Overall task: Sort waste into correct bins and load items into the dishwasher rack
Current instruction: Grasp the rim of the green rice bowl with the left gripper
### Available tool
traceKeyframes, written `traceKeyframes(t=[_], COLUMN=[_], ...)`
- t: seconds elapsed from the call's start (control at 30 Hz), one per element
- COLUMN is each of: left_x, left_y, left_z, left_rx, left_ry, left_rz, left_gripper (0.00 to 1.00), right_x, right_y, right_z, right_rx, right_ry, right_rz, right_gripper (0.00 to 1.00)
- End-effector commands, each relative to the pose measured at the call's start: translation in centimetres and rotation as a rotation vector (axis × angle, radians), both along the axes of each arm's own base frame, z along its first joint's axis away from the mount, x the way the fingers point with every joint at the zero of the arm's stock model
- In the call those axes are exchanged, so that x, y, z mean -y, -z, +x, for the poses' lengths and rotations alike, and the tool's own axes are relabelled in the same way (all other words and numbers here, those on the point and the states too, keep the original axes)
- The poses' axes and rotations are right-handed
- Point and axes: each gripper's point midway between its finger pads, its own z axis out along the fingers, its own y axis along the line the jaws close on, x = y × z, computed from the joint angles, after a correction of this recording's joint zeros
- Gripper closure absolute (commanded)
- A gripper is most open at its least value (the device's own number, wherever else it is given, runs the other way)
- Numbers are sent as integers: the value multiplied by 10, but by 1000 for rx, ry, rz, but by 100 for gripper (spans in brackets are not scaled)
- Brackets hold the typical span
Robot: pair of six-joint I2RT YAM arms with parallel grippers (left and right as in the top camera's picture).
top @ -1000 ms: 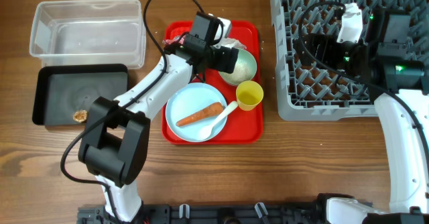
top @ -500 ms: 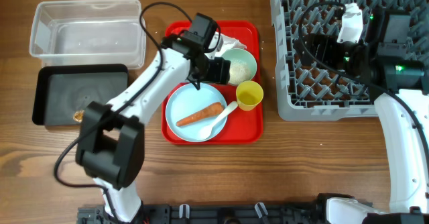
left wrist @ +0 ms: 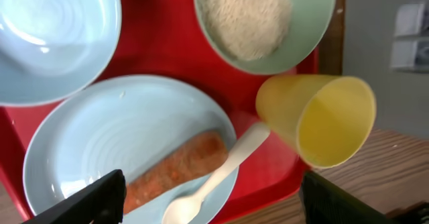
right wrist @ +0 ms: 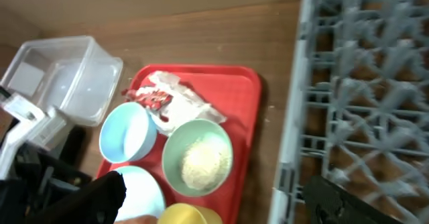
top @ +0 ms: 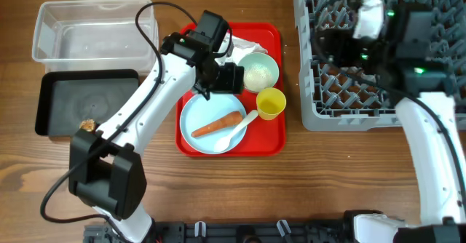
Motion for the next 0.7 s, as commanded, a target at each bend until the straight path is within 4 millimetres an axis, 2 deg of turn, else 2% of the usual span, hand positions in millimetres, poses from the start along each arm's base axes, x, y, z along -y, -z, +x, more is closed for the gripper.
traceKeyframes(t=[0.0,0.07,0.1,0.23,0.47,0.57,0.67], left_x=[10,22,33,53,90,103,116], left_y=[-46,-55,-62,-60,-29,-8,22], left_z=[22,33,42,58,67,68,64], left_rx=[168,240,306,385,432,458,447], left_ry=[-12,17,58,90,205,260,301], left_rz=[-103,-134,-154,-172,-161,-100,-38], left_gripper=[16,17,20,21,21,21,20], right_x=[-15,-11,-4,26,93,106,111], right_y=[11,8,2,-1,15,21,26], right_z=[16,22,27,28,15,8,3], right_rx=[-30,-21,-1,-7,-95,-123,-141], right_ry=[35,70,99,183,342,361,354], right_rz=[3,31,50,64,58,48,21], right_gripper=[12,12,11,9,5,5,5])
